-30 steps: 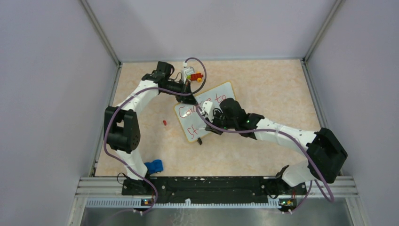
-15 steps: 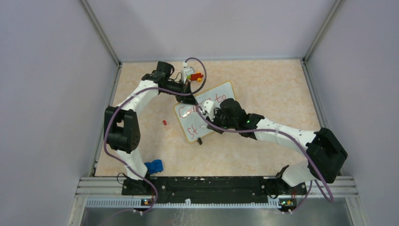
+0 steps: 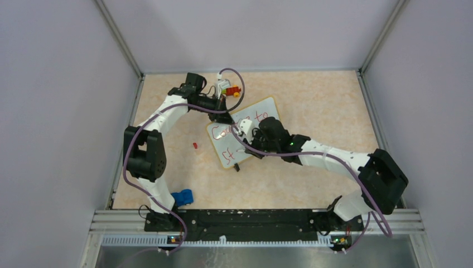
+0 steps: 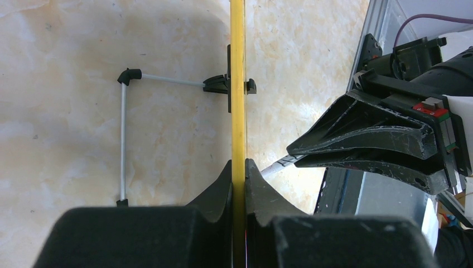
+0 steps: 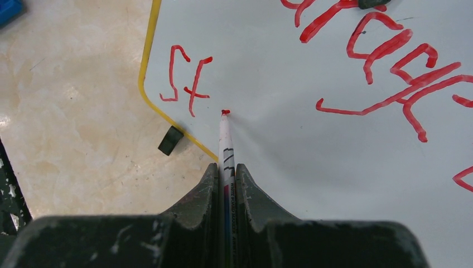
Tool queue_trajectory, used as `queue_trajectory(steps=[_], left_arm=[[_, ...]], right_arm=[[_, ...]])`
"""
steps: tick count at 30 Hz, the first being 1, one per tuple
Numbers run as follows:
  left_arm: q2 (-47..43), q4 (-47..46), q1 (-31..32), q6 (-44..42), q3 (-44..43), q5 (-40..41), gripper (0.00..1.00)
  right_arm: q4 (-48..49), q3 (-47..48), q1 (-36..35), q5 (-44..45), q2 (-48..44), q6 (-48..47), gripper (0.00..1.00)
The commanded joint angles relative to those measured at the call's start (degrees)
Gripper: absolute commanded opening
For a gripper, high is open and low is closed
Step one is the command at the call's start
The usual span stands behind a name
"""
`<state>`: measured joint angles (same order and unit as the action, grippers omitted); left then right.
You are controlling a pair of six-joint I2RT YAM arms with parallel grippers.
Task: Write a sentence on the whiteboard
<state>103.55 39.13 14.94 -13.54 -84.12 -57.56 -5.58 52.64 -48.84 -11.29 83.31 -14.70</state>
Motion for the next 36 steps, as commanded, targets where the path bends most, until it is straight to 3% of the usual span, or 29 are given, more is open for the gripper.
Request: queue_trajectory(steps=[1, 36], left_arm=[[0.91, 5.34, 1.50, -2.88, 1.32, 1.93, 0.00], [1.13, 5.56, 1.49, -2.89, 1.10, 2.28, 0.00]], right_arm=[[2.22, 3.13, 0.35, 0.16, 1.28, 0.55, 0.00], [-0.71, -0.13, -1.09, -0.64, 0.75, -2.95, 0.00]])
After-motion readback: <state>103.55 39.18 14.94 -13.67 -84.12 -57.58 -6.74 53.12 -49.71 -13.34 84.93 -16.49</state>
